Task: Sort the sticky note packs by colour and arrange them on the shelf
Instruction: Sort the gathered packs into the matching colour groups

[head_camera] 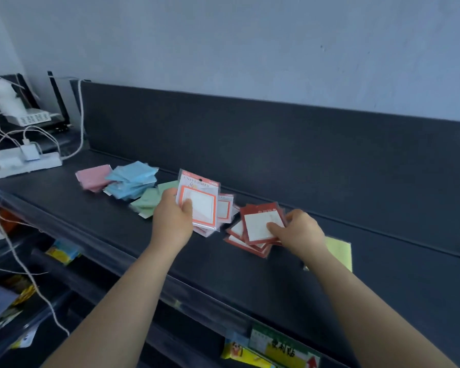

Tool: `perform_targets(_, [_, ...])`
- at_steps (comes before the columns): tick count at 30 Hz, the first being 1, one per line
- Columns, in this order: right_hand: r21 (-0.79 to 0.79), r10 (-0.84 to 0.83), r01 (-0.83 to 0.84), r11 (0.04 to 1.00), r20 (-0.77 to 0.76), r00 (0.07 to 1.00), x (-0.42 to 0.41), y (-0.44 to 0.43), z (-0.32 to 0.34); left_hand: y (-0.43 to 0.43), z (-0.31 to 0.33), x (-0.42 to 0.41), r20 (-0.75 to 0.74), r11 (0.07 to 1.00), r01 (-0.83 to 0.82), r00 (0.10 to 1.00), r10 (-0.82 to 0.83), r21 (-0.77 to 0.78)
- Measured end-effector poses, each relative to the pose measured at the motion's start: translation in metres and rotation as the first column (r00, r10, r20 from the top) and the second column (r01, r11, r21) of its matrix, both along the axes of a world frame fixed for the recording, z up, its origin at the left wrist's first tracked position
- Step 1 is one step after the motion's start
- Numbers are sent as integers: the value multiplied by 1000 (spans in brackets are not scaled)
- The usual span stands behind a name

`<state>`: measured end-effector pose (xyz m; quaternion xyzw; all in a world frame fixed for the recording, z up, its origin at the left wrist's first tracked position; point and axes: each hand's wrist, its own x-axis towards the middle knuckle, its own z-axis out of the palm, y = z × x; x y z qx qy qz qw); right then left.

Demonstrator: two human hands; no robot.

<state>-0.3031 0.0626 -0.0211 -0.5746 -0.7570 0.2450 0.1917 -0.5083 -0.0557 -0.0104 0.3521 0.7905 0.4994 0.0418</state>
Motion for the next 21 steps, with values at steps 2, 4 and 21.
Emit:
perform_targets(2, [69,-24,18,997,94,995,-2,-4,0,15,1,-6,-71,997,42,996,-46,-63])
perform_targets(4, [117,-66,49,992,149,987,-3,-8,3,29,0,-12,-135,990,80,986,-95,-116])
perform_targets(21, [334,-162,134,933,57,985,12,-50,8,38,-7,-9,-623,948,275,716,-315,-163])
